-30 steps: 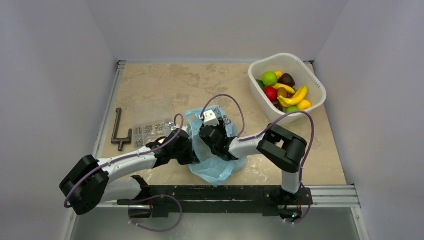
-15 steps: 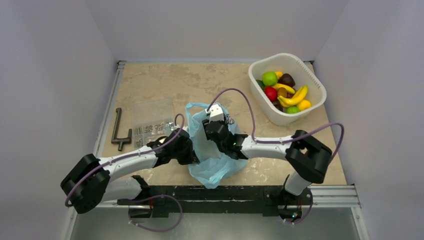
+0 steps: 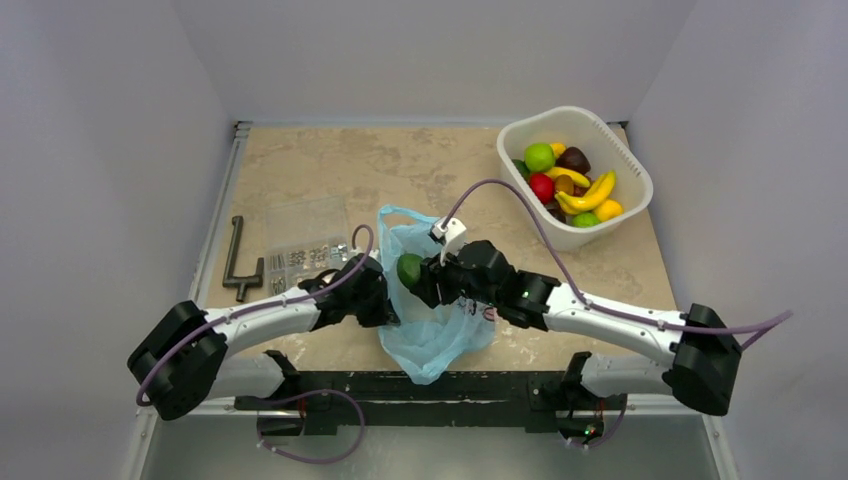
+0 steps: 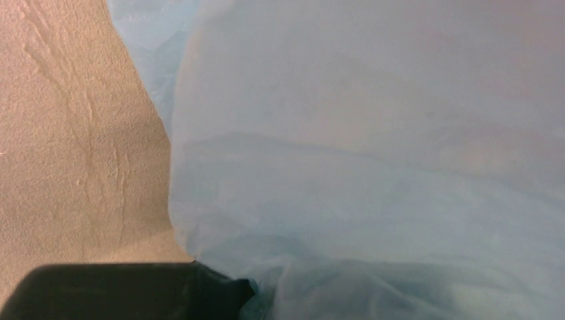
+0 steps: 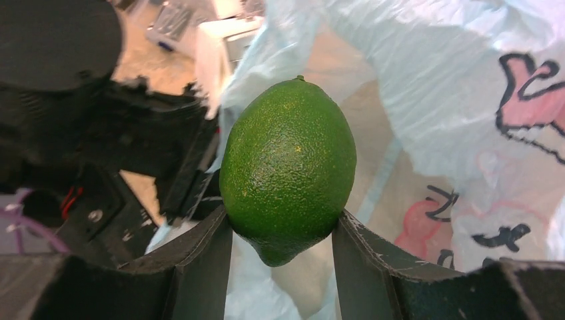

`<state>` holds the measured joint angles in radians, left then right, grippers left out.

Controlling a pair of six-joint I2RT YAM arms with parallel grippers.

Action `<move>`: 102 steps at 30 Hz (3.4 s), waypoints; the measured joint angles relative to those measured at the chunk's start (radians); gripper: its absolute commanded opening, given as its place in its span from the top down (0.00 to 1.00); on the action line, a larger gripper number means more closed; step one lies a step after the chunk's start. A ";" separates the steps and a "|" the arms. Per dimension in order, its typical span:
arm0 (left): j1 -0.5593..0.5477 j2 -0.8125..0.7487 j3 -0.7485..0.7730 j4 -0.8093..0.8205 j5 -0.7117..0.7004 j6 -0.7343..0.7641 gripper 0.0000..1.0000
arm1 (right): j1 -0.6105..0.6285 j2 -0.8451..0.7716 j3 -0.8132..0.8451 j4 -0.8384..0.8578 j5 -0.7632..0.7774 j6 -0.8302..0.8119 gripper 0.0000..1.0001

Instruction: Take the fake fruits out of the plastic bag

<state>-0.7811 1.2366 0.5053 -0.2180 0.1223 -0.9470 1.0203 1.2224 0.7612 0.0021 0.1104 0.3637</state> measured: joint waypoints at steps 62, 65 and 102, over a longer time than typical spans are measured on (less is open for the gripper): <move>0.061 -0.023 0.134 0.011 0.592 0.226 0.00 | -0.966 0.668 0.848 -0.364 -0.003 -0.044 0.83; 0.068 -0.022 0.039 0.196 0.693 0.084 0.00 | -0.966 0.667 0.844 -0.354 -0.010 -0.044 0.83; 0.026 0.018 0.387 -0.531 -0.120 0.317 0.00 | -0.830 0.331 0.676 -0.476 0.077 -0.055 0.01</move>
<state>-0.7547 1.2545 0.8925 -0.7490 0.0025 -0.6300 0.1905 1.5532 1.4368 -0.4740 0.1879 0.3088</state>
